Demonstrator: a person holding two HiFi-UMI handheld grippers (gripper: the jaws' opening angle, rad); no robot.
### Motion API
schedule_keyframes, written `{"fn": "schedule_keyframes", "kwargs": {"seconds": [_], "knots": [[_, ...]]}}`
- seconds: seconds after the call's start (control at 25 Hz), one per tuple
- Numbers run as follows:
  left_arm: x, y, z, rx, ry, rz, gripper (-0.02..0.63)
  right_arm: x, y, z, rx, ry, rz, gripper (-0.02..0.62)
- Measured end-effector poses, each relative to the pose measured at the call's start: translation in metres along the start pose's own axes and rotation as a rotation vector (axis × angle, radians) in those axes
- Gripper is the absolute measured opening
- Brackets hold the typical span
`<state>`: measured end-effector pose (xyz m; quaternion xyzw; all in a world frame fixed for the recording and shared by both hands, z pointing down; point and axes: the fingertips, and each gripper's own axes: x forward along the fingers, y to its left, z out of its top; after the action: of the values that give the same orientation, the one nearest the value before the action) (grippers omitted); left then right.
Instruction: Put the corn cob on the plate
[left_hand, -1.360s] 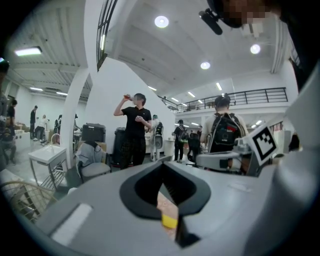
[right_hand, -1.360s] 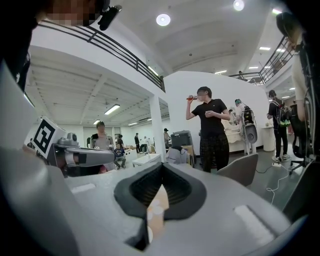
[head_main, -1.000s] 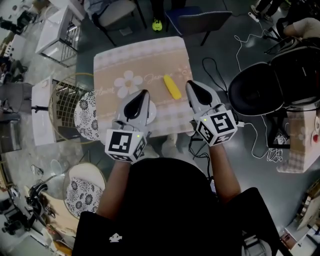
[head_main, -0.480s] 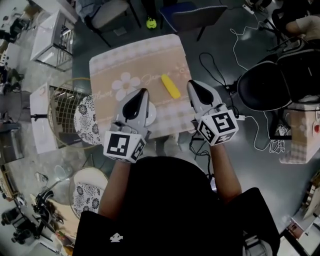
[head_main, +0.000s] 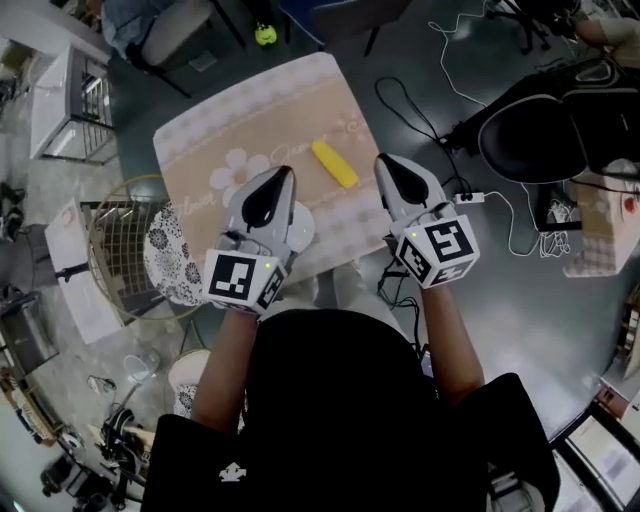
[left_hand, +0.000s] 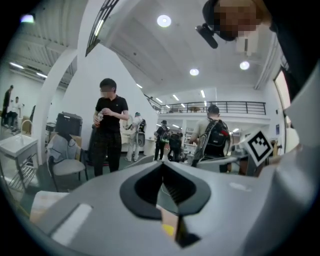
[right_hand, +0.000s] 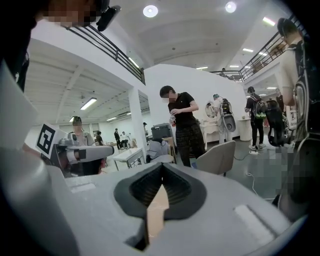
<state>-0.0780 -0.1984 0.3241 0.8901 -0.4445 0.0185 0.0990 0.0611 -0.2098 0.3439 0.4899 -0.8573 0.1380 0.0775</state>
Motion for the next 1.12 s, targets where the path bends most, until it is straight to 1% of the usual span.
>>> {"fn": "schedule_keyframes", "kwargs": {"seconds": [0.04,0.12,0.36,0.48,0.56,0.68,0.84,0.92,1.04,1.12], "knots": [[0.004,0.003,-0.005,0.002,0.017,-0.019,0.011,0.001,-0.001,-0.003,0.005,0.008,-0.014,0.003],[0.013,0.01,-0.018,0.009,0.059,-0.06,0.057,0.005,-0.004,-0.01,0.018,0.02,-0.041,0.003],[0.038,0.019,-0.058,0.087,0.184,-0.174,0.106,0.015,-0.014,-0.031,0.045,0.057,-0.108,0.003],[0.05,0.021,-0.082,0.166,0.258,-0.218,0.125,0.017,-0.019,-0.041,0.067,0.075,-0.131,0.002],[0.057,0.022,-0.097,0.216,0.3,-0.243,0.154,0.016,-0.023,-0.05,0.082,0.09,-0.148,0.003],[0.069,0.02,-0.118,0.273,0.34,-0.289,0.22,0.015,-0.029,-0.063,0.101,0.109,-0.173,0.003],[0.082,0.011,-0.147,0.333,0.39,-0.385,0.258,0.014,-0.036,-0.074,0.121,0.126,-0.197,0.003],[0.087,0.005,-0.164,0.375,0.422,-0.442,0.29,0.013,-0.039,-0.081,0.133,0.134,-0.208,0.003],[0.089,0.003,-0.201,0.419,0.502,-0.512,0.34,0.012,-0.044,-0.093,0.151,0.147,-0.223,0.003],[0.092,0.002,-0.221,0.462,0.544,-0.555,0.378,0.01,-0.046,-0.102,0.163,0.155,-0.232,0.003]]}}
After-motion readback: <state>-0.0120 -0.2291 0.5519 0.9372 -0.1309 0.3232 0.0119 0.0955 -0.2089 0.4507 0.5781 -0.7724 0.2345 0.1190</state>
